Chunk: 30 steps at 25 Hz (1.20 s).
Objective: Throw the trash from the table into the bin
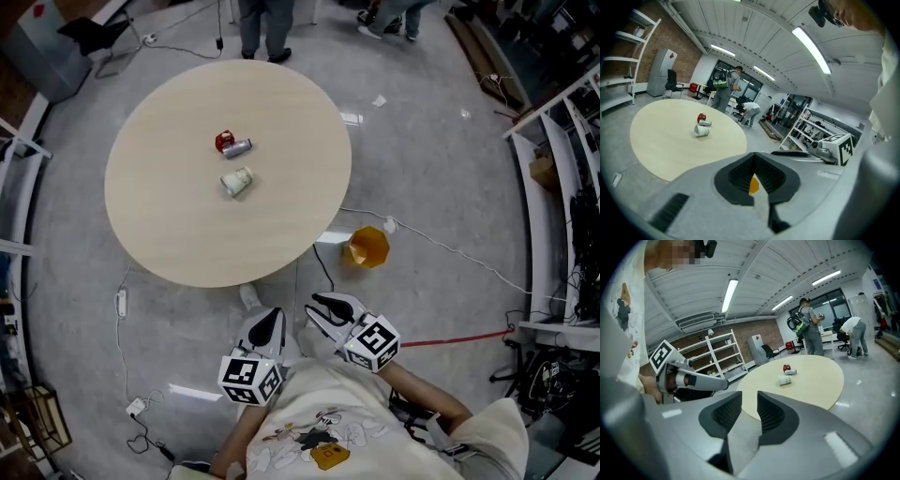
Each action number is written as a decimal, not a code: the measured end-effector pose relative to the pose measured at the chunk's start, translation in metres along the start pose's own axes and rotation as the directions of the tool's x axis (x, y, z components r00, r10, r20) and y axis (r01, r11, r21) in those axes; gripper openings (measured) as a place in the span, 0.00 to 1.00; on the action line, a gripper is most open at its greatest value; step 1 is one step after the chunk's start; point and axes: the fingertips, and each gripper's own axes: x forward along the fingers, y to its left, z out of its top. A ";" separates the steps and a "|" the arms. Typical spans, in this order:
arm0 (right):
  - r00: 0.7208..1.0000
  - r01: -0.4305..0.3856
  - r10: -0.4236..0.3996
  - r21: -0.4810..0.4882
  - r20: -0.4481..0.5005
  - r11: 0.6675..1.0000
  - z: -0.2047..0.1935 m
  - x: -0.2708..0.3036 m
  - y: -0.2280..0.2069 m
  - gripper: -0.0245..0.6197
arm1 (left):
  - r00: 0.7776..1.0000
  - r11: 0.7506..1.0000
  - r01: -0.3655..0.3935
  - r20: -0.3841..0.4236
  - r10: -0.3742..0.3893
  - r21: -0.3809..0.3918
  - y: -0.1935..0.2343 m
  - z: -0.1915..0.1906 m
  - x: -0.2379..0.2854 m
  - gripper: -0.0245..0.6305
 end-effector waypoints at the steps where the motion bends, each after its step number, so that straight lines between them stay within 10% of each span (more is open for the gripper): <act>1: 1.000 -0.006 0.006 -0.019 -0.006 1.000 0.005 0.007 -0.001 0.21 | 1.000 1.000 0.008 0.010 -0.008 0.004 0.005 0.008 0.004 0.04; 17: 0.985 0.028 -0.058 -0.179 -0.161 0.984 0.080 0.204 -0.039 0.37 | 0.999 0.999 0.040 -0.011 -0.040 -0.018 0.190 0.102 0.025 0.04; 30: 0.915 0.277 -0.299 -0.119 -0.270 0.954 0.050 0.309 -0.132 0.35 | 0.999 0.996 -0.037 -0.001 0.037 -0.081 0.237 0.121 0.063 0.04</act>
